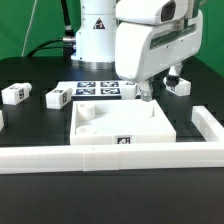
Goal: Assemble one leg
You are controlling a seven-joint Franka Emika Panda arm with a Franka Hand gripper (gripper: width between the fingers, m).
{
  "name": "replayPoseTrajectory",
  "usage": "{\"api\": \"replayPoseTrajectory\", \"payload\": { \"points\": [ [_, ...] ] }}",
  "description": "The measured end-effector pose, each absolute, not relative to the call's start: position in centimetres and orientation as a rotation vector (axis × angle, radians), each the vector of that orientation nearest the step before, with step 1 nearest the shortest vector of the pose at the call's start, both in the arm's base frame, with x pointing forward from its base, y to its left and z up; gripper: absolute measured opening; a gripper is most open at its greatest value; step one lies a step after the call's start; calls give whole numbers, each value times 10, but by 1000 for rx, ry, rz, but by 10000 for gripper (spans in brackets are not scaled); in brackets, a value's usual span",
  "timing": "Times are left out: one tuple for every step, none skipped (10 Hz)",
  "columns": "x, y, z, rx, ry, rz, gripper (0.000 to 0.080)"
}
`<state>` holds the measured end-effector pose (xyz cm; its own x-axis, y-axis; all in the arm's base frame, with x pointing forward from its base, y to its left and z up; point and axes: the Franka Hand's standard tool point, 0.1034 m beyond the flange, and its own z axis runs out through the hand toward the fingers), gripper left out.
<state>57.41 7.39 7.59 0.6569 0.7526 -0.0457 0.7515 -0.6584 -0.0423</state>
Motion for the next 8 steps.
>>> {"api": "replayPoseTrajectory", "payload": {
  "points": [
    [574, 74, 76, -2842, -1290, 92, 650],
    [574, 74, 76, -2841, -1290, 92, 650],
    [574, 74, 76, -2841, -1290, 92, 650],
    [574, 74, 76, -2841, -1290, 93, 650],
    [574, 74, 76, -2841, -1290, 93, 650],
    [573, 73, 75, -2836, -1301, 92, 650],
    [568, 66, 67, -2748, -1490, 33, 650],
    [554, 57, 57, -2684, -1590, 38, 650]
  ]
}}
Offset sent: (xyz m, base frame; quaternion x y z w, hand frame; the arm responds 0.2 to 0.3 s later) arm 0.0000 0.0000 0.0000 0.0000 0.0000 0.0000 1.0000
